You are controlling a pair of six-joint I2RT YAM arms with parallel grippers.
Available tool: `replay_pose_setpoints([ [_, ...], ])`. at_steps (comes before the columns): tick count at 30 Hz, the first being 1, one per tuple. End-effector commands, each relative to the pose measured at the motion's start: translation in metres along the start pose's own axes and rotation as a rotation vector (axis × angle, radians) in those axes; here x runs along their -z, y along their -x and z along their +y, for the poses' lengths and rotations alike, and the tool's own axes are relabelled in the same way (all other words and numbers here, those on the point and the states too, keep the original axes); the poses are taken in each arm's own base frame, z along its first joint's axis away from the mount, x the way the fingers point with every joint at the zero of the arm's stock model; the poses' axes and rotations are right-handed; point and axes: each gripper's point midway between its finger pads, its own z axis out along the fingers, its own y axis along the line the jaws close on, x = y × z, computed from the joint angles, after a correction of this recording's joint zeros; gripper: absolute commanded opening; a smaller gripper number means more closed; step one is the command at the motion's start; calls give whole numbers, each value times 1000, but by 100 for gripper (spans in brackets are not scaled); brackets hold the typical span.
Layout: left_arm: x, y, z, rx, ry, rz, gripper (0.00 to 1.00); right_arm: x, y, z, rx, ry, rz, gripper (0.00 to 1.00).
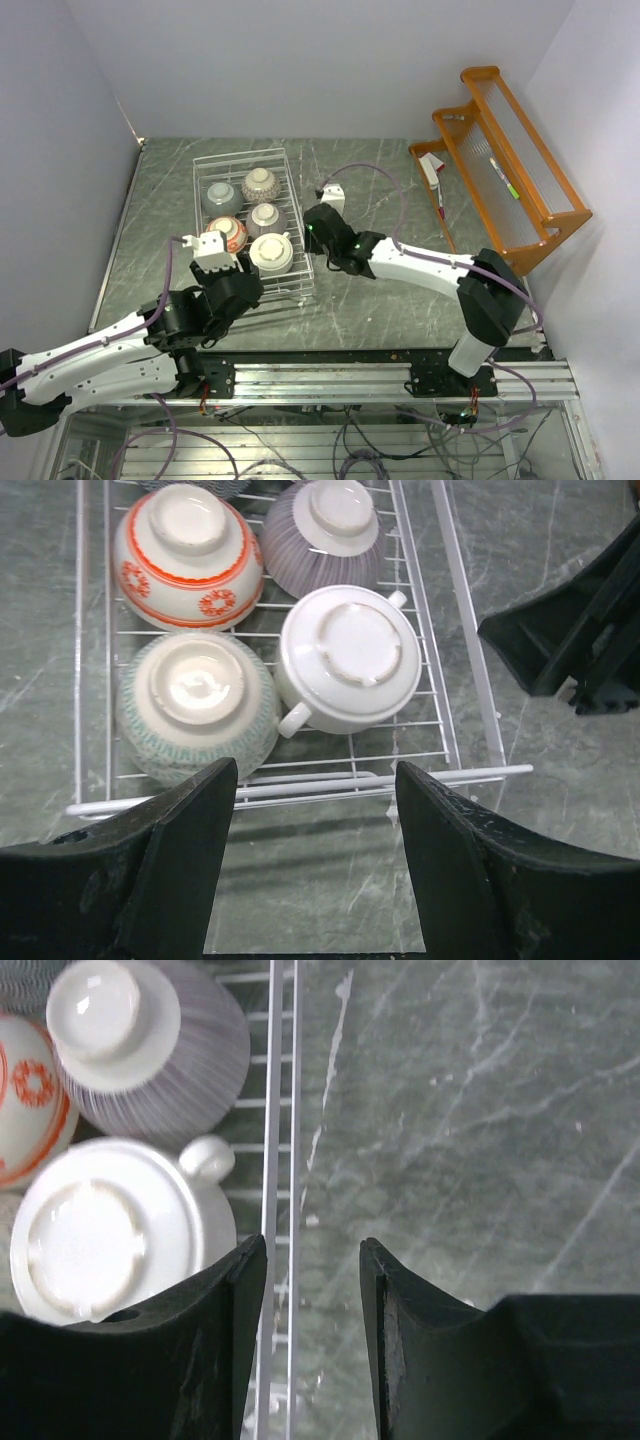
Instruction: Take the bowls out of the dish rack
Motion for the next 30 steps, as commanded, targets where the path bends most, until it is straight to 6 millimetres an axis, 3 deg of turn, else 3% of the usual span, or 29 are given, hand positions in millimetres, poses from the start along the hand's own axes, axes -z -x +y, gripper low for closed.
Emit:
replay_pose_setpoints([
  [1,9,21,21,38,72,-64,76,-28,22,6,-22,49,-7,42],
  [10,12,23,51,22,189,-93,76,-73,41,5,16,68,-18,41],
  [19,10,16,56,18,210,-93,77,-97,71,25,51,95,-69,40],
  [30,8,11,57,18,200,-89,76,-141,76,20,85,35,-66,34],
])
